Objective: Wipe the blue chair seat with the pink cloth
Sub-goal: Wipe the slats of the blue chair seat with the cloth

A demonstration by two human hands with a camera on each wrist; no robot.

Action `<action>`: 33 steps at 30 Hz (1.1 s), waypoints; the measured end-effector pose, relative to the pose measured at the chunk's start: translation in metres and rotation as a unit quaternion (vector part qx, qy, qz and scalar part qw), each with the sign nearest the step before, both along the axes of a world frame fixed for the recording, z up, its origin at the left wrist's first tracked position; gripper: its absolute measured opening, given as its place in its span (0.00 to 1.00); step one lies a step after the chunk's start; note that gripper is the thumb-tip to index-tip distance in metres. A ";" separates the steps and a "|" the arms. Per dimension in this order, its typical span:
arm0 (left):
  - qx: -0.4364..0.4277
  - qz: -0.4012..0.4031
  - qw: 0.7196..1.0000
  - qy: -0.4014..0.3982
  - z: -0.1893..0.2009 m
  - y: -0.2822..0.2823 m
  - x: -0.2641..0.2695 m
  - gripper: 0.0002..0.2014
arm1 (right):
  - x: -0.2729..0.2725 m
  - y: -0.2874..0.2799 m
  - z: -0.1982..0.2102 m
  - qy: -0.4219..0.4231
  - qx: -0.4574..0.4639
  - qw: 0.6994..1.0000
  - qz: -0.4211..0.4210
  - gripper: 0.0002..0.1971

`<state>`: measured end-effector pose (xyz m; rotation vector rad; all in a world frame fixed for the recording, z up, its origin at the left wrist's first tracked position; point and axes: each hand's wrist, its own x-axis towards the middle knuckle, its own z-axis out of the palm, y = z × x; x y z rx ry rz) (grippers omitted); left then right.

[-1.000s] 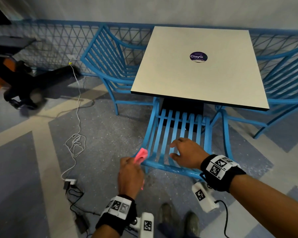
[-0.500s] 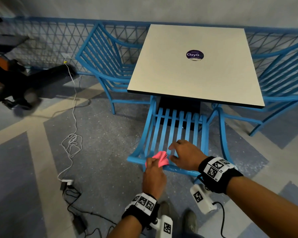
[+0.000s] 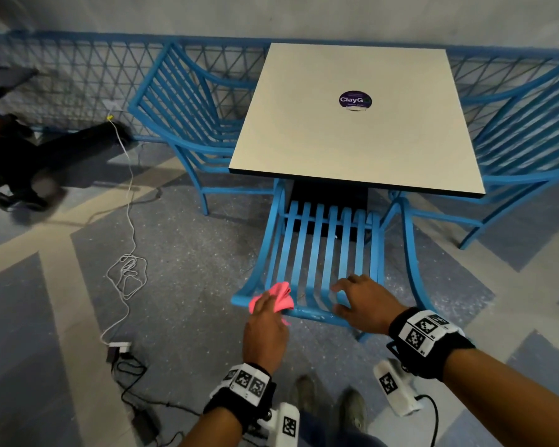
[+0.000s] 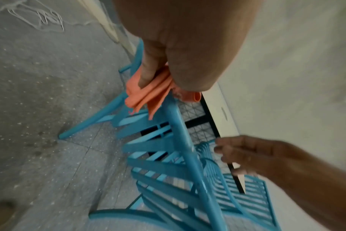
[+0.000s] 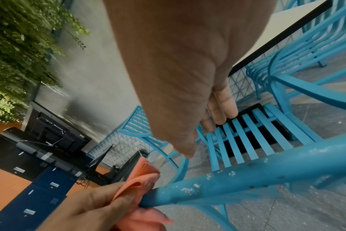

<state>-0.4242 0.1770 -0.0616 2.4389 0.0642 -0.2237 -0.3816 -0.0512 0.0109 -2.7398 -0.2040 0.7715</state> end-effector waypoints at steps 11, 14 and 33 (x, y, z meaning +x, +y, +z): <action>-0.110 -0.066 0.989 0.068 0.001 -0.089 -0.010 0.29 | -0.022 -0.049 0.000 -0.005 -0.002 0.998 -0.065 0.27; -0.218 -0.043 0.967 0.125 0.021 -0.077 -0.005 0.16 | -0.024 -0.065 0.005 -0.009 -0.001 0.997 -0.075 0.26; -0.114 -0.022 0.993 -0.001 0.000 -0.111 -0.018 0.19 | -0.038 -0.087 -0.001 -0.012 0.010 1.000 -0.022 0.27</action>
